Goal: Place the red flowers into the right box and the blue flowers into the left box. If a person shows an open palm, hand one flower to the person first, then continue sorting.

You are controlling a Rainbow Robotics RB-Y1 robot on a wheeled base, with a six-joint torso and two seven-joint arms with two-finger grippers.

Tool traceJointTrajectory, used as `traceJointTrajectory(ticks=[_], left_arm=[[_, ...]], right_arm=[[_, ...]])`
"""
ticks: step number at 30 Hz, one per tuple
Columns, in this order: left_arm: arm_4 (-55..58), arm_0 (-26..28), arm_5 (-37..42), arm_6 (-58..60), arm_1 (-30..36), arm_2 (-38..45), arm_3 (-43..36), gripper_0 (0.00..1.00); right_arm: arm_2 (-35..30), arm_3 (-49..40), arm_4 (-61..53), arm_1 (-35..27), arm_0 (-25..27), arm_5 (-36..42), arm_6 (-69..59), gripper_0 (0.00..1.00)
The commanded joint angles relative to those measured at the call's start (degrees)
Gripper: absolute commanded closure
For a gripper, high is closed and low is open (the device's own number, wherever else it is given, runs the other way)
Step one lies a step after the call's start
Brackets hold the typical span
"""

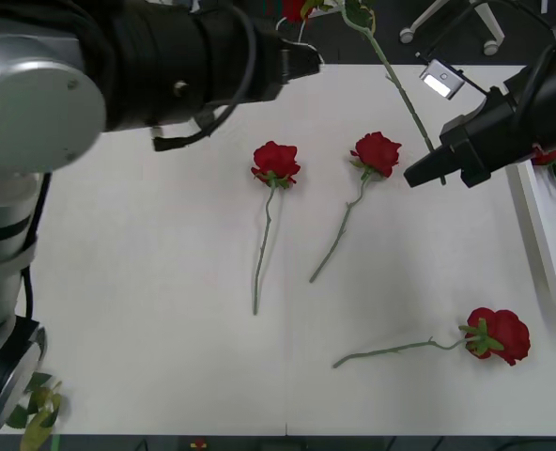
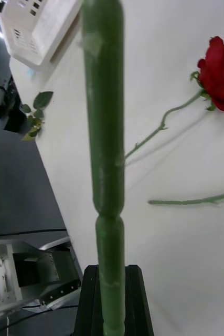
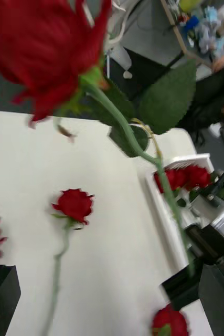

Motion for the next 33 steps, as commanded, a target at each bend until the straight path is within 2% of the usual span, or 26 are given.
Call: traceJointTrajectory(ticks=[1, 3, 8, 17, 24, 31, 33], left_arm=[[7.67, 4.91, 3.61, -11.11, 4.60, 6.86, 0.51, 0.00], [10.75, 7.28, 3.61, -20.77, 6.44, 8.71, 2.71, 0.00], [13.39, 10.62, 2.91, -36.24, 9.34, 10.20, 8.07, 0.00], [25.60, 14.31, -6.67, -58.57, 10.75, 11.34, 23.19, 0.00], [33.42, 17.91, -15.29, -67.36, 12.42, 7.21, 28.90, 0.00], [31.67, 17.65, -15.29, -66.65, 13.21, 3.70, 30.13, 0.00], [31.93, 16.59, -15.55, -62.35, 13.03, 0.36, 31.36, 0.00]], right_arm=[[0.08, -1.12, 3.34, -5.75, 0.01, 1.80, -2.08, 1.00], [0.08, -1.03, 5.97, -7.77, 0.01, 3.21, -2.08, 1.00], [0.17, 1.26, 10.72, -11.38, 1.24, 6.29, -1.64, 1.00], [0.08, 4.95, 21.44, -17.79, 5.72, 4.53, -1.12, 1.00], [-0.01, 12.51, 24.69, -19.20, 5.81, 4.18, -0.50, 1.00], [-0.01, 20.15, 26.45, -20.69, 5.99, 1.89, 0.91, 1.00], [-0.01, 21.91, 27.68, -21.84, 6.69, 0.31, 1.96, 1.00]])
